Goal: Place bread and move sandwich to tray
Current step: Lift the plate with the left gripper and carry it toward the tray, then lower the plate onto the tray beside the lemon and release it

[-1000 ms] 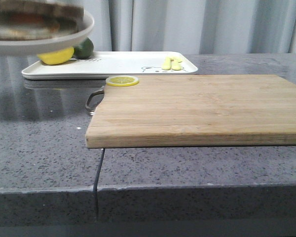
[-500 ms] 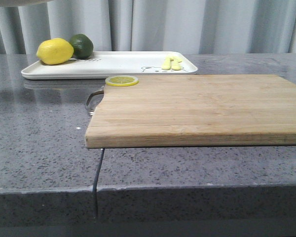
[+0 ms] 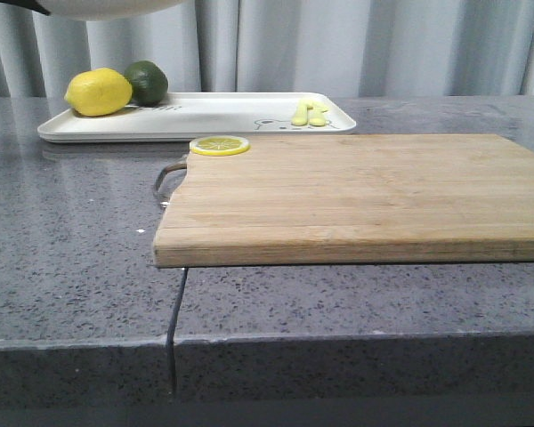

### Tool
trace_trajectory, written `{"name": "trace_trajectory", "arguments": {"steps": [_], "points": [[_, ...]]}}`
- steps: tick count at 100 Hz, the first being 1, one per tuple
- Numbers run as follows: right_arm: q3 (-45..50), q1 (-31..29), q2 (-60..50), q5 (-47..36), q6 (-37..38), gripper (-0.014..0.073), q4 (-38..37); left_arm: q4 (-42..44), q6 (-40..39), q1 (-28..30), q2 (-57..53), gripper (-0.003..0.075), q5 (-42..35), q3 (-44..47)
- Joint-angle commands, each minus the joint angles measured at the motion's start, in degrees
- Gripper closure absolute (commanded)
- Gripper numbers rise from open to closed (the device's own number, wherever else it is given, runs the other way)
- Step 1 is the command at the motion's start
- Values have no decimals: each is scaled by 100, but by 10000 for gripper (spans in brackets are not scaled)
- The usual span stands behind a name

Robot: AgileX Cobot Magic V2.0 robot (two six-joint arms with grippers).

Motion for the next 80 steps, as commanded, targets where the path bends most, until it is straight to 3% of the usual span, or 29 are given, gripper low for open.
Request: {"name": "trace_trajectory", "arguments": {"steps": [1,16,42,80], "points": [[-154,-31,-14,-413,-2,211,13,224,-619,-158,13,739,48,-700],[-154,-31,-14,-413,-2,211,13,1193,-1423,-405,559,739,273,-1654],[-154,-31,-14,-413,-2,211,13,2059,-2152,-675,1369,739,652,-2872],[-154,-31,-14,-413,-2,211,13,2148,-2294,-745,2171,739,699,-3510]]}}
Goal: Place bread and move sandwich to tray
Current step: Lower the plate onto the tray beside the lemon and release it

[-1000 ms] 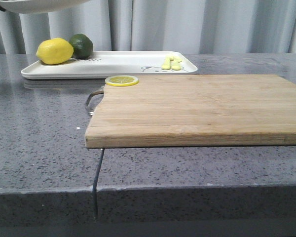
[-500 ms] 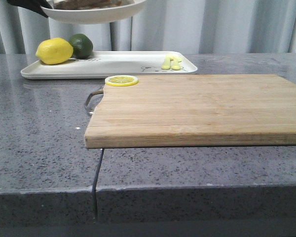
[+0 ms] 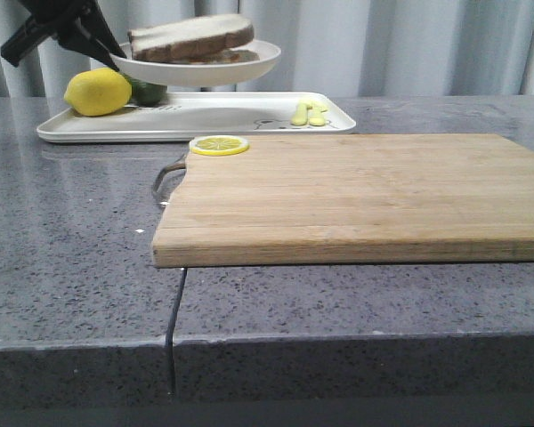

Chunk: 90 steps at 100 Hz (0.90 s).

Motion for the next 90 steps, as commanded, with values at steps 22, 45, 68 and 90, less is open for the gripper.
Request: {"name": "trace_trajectory", "arguments": {"steps": [22,45,68,90], "points": [[-154,-31,-14,-430,-2,211,4,-350,-94,-48,75,739,-365,-449],[-154,-31,-14,-430,-2,211,4,-343,-94,-108,286,739,-573,-505],[-154,-31,-14,-447,-2,211,4,-245,-94,-132,298,739,-680,-510],[-154,-31,-14,-447,-2,211,4,-132,-104,-132,298,740,-668,-510]]}}
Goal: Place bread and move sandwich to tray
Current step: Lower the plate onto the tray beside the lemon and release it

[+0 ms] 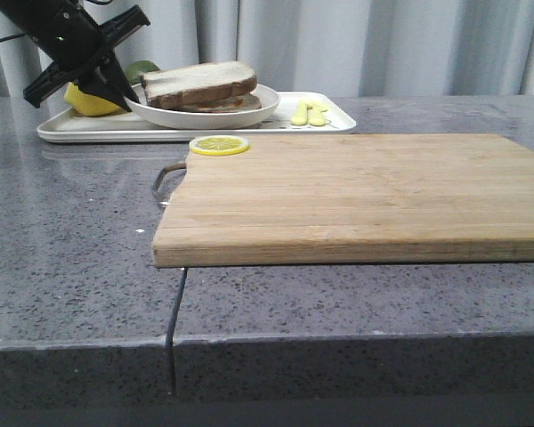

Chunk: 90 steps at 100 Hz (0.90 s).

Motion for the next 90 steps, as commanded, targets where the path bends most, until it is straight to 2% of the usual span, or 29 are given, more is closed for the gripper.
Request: {"name": "trace_trajectory", "arguments": {"steps": [1,72,79,90], "points": [[-154,-31,-14,-447,-2,211,4,-290,-94,-52,-414,740,-327,-228],[-154,-31,-14,-447,-2,211,4,-7,-234,-52,-414,735,-268,-228],[-154,-31,-14,-447,-2,211,4,-9,-222,-52,-414,713,-268,-228],[-154,-31,-14,-447,-2,211,4,-9,-222,-52,-414,629,-268,-238]]}}
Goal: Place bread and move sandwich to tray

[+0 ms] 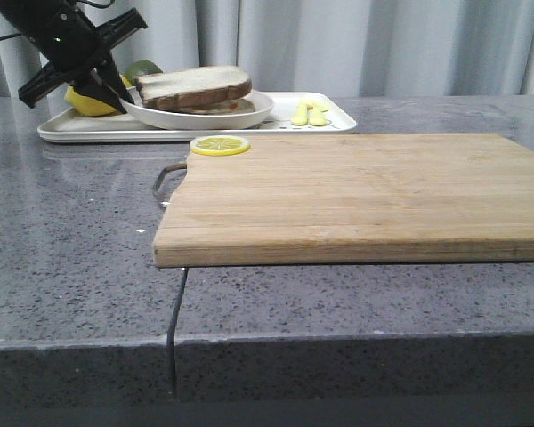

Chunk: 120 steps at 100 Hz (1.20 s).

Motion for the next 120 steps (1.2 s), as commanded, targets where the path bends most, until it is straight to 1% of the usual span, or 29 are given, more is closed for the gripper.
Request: {"name": "trace_trajectory", "arguments": {"steps": [1,13,22,38,51,65,79,97,110,120], "points": [[-154,-31,-14,-447,-2,211,4,-233,-49,-52,-414,615,-254,-212],[-154,-31,-14,-447,-2,211,4,-233,-49,-52,-414,512,-246,-212],[-154,-31,-14,-447,-2,211,4,-233,-49,-52,-414,473,-227,-212],[-154,-31,-14,-441,-2,211,4,-40,-49,-52,-425,472,-127,-270],[-154,-31,-14,-441,-2,211,4,286,-49,-52,-425,472,194,-395],[-154,-31,-14,-441,-2,211,4,693,-49,-52,-436,472,605,-723],[-154,-31,-14,-441,-2,211,4,1050,-49,-42,-449,472,1111,-1307],[-154,-31,-14,-441,-2,211,4,1635,-49,-42,-505,479,1973,-2519],[-154,-31,-14,-441,-2,211,4,1648,-49,-42,-804,479,2140,-3088],[-154,-31,-14,-441,-2,211,4,1648,160,-65,-1097,479,2318,-3210]]}}
